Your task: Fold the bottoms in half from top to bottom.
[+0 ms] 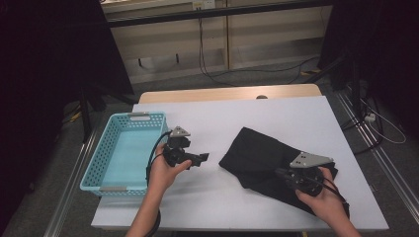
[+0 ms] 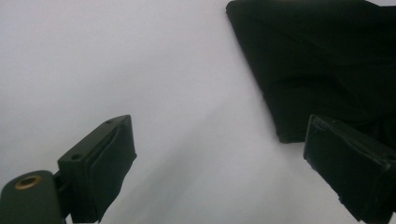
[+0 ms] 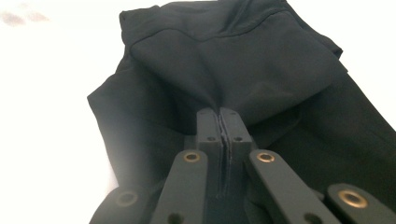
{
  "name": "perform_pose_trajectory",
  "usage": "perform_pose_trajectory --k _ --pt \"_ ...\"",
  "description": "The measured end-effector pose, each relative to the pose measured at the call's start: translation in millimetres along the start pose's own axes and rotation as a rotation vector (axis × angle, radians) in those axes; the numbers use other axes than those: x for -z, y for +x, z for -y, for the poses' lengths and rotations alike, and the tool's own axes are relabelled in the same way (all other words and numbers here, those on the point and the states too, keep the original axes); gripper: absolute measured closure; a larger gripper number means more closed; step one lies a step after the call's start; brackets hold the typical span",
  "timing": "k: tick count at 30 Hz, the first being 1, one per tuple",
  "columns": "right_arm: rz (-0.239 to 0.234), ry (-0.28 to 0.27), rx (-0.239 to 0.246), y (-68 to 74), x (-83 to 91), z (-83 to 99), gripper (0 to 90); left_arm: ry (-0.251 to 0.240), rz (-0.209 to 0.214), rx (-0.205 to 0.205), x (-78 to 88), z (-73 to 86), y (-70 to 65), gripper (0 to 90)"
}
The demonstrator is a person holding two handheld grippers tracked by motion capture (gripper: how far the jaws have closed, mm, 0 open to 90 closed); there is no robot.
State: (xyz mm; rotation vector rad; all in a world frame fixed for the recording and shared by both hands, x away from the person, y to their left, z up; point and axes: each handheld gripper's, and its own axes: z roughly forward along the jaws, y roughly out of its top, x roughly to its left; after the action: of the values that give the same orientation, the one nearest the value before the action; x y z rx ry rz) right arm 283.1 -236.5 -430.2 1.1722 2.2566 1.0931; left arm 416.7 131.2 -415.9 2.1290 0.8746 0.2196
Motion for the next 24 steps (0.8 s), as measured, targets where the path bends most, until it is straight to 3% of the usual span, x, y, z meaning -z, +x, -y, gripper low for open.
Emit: perform_pose_trajectory --k 24 --pt "0.000 -0.007 -0.005 -2.4 6.2 2.3 87.9 0.015 -0.003 -0.003 -1.6 -0.5 1.1 8.8"
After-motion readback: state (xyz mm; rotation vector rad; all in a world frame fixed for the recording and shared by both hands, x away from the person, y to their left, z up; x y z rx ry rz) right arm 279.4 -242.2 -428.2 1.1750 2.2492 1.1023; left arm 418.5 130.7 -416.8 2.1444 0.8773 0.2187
